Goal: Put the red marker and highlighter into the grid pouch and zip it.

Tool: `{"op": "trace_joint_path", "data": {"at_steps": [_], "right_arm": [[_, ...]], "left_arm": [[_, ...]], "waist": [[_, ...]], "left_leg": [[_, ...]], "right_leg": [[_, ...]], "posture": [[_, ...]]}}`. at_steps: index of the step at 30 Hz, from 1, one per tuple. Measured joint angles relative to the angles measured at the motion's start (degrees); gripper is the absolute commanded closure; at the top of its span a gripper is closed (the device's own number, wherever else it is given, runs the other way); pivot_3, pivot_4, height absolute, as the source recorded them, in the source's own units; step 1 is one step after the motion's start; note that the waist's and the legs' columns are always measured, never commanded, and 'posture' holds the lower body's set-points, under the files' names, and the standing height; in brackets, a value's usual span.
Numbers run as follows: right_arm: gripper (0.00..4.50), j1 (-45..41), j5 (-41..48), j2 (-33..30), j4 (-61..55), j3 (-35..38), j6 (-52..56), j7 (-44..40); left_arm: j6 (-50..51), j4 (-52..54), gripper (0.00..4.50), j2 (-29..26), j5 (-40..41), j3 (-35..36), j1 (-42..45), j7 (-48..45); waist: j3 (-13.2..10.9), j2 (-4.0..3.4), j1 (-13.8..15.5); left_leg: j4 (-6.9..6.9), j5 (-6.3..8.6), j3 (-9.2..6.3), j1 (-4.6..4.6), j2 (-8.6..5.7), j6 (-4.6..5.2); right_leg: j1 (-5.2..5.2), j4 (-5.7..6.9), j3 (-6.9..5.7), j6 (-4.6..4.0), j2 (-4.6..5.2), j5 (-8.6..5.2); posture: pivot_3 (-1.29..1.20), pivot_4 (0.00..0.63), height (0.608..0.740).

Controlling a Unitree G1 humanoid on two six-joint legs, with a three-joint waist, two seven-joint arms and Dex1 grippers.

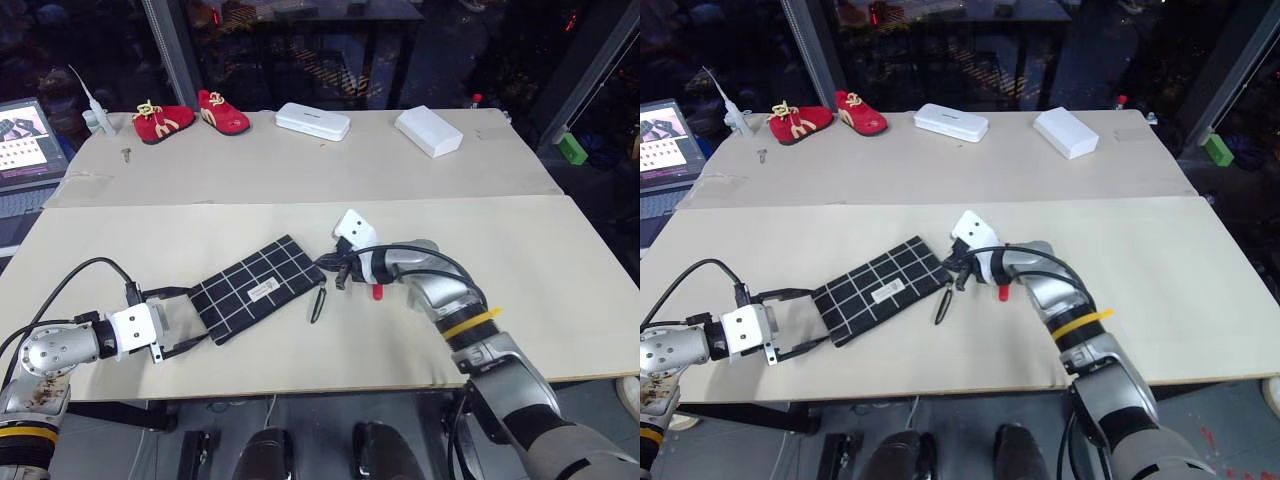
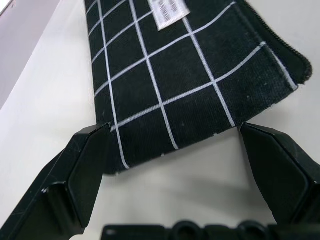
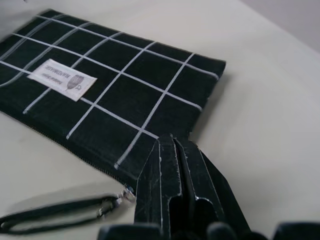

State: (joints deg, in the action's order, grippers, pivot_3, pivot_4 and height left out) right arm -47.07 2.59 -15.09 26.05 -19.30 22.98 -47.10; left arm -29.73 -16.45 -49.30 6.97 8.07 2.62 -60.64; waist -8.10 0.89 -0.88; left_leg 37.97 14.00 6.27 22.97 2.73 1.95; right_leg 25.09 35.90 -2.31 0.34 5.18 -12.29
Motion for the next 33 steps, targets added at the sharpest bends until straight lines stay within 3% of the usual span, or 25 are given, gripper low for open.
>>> {"op": "trace_joint_path", "data": {"at_steps": [7, 16, 25, 33], "right_arm": [[4.47, -2.09, -2.09, 3.07, 5.02, -0.32, -1.54, -0.28], [4.47, -1.00, -2.37, 3.62, 2.49, -2.08, -1.33, -4.79], [4.47, -2.86, 1.27, 6.07, 1.71, 3.16, 2.68, -4.72], [4.47, 0.99, -1.17, 5.44, -0.01, -1.13, 3.33, -5.89]], "left_arm": [[2.54, 3.35, 0.00, -0.57, 0.21, -0.10, -1.43, 0.00], [4.75, 4.51, 0.00, -1.27, 1.45, -0.08, -1.64, -0.19], [4.59, 4.24, 0.00, -1.26, 2.10, -0.10, -1.64, -0.72], [3.48, 1.97, 0.00, -1.26, 2.11, -0.11, -1.33, -1.34]], "waist": [[0.00, 0.00, -0.38], [0.00, 0.00, -0.72], [0.00, 0.00, -1.27], [0.00, 0.00, -1.41]], "left_leg": [[-0.01, -0.01, 0.06, -0.03, 0.05, -0.02], [-0.01, -0.01, 0.06, -0.06, 0.06, -0.03], [-0.01, -0.02, 0.05, -0.04, 0.07, -0.06], [-0.02, -0.02, 0.06, -0.08, 0.06, -0.06]], "right_leg": [[0.03, 0.05, 0.00, 0.00, -0.02, 0.00], [0.02, 0.08, 0.00, -0.01, -0.01, 0.00], [0.04, 0.10, 0.00, -0.02, -0.01, 0.01], [0.03, 0.10, -0.01, -0.02, 0.00, 0.01]], "posture": [[0.00, 0.150, 0.740], [0.00, 0.150, 0.740], [0.00, 0.150, 0.740], [0.00, 0.150, 0.740]]}}
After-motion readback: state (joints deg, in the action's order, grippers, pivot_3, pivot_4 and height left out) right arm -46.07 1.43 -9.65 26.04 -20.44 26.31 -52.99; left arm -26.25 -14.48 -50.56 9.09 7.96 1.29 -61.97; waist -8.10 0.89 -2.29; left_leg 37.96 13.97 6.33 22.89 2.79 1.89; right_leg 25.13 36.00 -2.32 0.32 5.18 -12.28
